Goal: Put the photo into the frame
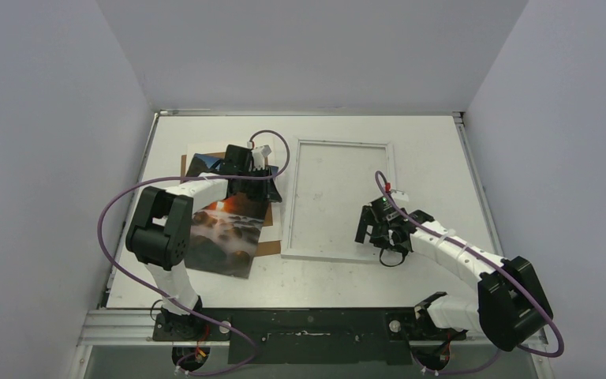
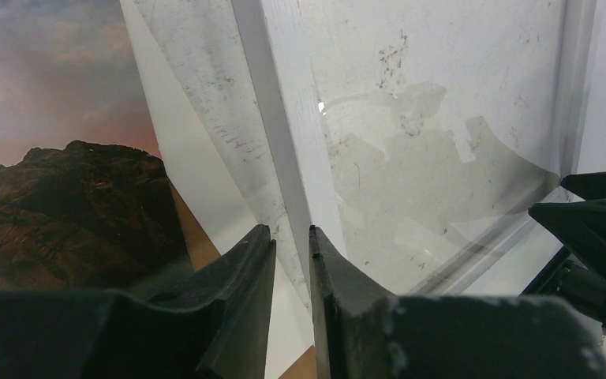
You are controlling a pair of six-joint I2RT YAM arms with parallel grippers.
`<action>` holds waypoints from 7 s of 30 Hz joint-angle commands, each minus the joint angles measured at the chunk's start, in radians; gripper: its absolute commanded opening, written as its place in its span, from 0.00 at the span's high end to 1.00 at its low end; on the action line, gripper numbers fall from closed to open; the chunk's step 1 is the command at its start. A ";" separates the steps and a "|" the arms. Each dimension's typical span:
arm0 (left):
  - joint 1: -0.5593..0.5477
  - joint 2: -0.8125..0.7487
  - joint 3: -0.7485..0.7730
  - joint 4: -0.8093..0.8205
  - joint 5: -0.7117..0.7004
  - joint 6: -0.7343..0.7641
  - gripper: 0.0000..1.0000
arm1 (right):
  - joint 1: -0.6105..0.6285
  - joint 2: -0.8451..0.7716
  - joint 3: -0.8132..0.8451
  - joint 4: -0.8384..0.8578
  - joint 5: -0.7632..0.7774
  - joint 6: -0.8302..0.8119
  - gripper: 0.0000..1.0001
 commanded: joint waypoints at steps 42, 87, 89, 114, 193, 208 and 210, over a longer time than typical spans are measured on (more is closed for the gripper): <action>-0.010 -0.022 0.020 0.042 0.004 -0.020 0.79 | 0.139 0.107 0.031 0.060 0.013 0.050 0.09; 0.803 0.014 0.233 -0.527 -0.035 0.587 0.56 | 0.392 0.892 0.966 0.167 0.018 0.027 0.02; 0.802 0.033 0.223 -0.515 -0.036 0.585 0.57 | 0.382 0.893 0.950 0.169 0.015 0.030 0.02; 0.764 0.057 0.042 -0.299 -0.179 0.589 0.65 | 0.325 0.875 0.905 0.354 -0.289 0.190 0.02; 0.747 0.015 0.094 -0.424 -0.069 0.541 0.72 | 0.341 0.780 0.553 1.405 -0.607 0.610 0.31; 0.751 -0.003 0.164 -0.470 -0.060 0.520 0.71 | 0.333 0.702 0.607 1.383 -0.645 0.580 0.47; 0.754 -0.001 0.185 -0.470 -0.069 0.517 0.70 | 0.329 0.691 0.624 1.358 -0.652 0.569 0.46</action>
